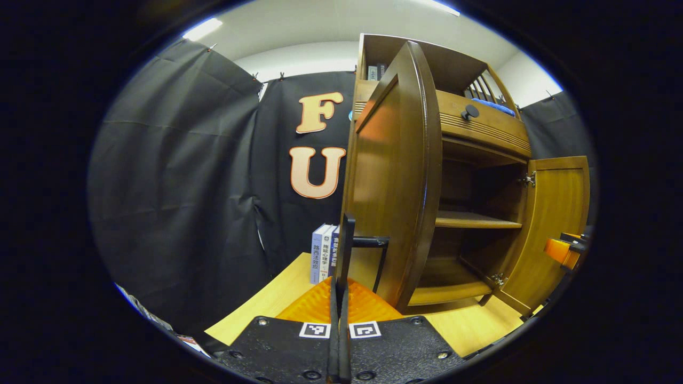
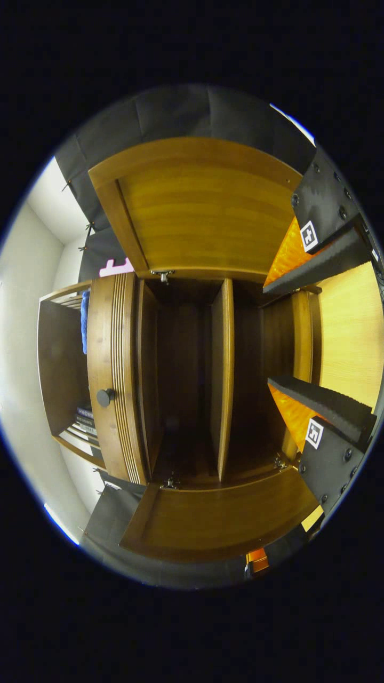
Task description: Open the right door of the double-door shoe cabinet with the right hand, and open the left door with the left hand.
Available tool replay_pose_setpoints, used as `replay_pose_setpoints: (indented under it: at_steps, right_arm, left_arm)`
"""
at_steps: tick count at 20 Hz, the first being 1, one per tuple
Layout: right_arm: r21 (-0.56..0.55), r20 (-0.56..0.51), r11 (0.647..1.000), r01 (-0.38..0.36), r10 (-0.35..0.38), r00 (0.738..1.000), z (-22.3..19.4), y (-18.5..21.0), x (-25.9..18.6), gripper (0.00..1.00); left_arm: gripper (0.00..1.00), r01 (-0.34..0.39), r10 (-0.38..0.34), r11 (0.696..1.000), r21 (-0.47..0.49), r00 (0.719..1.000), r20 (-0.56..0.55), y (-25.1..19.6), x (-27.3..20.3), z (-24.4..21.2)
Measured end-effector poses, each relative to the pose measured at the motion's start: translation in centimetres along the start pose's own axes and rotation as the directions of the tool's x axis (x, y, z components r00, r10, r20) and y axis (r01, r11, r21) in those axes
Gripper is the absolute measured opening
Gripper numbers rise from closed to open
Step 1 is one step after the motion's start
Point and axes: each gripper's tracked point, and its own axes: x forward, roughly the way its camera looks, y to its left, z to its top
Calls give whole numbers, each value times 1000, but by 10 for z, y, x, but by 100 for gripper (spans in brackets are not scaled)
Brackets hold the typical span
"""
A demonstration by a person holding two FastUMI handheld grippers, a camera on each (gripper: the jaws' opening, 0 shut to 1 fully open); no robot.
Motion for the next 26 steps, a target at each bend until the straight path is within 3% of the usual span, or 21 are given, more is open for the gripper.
replay_pose_setpoints:
  at_steps: [4,5,7,8,9,17,19,20,23,25,26]
  right_arm:
    - [-1,11,999,-37,37,999,2,13,8,89]
    - [1,8,999,-41,41,999,2,15,12,95]
    - [5,0,999,-52,52,999,1,19,18,95]
    - [7,-2,998,-58,58,998,-1,20,19,100]
    - [6,-3,998,-64,64,998,0,22,19,95]
    - [6,-4,994,-113,113,994,-1,39,25,95]
    - [4,-3,993,-116,116,993,-1,39,24,100]
    - [4,-4,993,-116,116,993,-1,38,23,95]
    - [4,-10,994,-113,113,994,-2,35,20,95]
    - [4,-15,994,-106,106,994,-3,32,18,100]
    - [3,-14,995,-101,101,995,-2,30,17,95]
  left_arm:
    - [2,21,-21,1000,14,1000,-16,11,2,2]
    - [0,25,-25,1000,16,1000,-15,14,2,2]
    - [2,31,-31,999,6,999,-15,19,1,3]
    - [2,34,-34,999,5,999,-13,20,2,3]
    - [2,36,-36,999,8,999,-15,20,0,2]
    - [2,58,-59,998,-5,998,-30,26,5,4]
    - [0,57,-57,998,-1,998,-27,25,4,4]
    - [0,54,-54,999,-1,998,-23,25,3,4]
    - [6,30,-30,999,-16,999,-12,31,-12,7]
    - [11,6,-6,1000,-14,1000,-6,34,-20,11]
    - [11,-7,7,1000,-10,1000,3,33,-26,17]
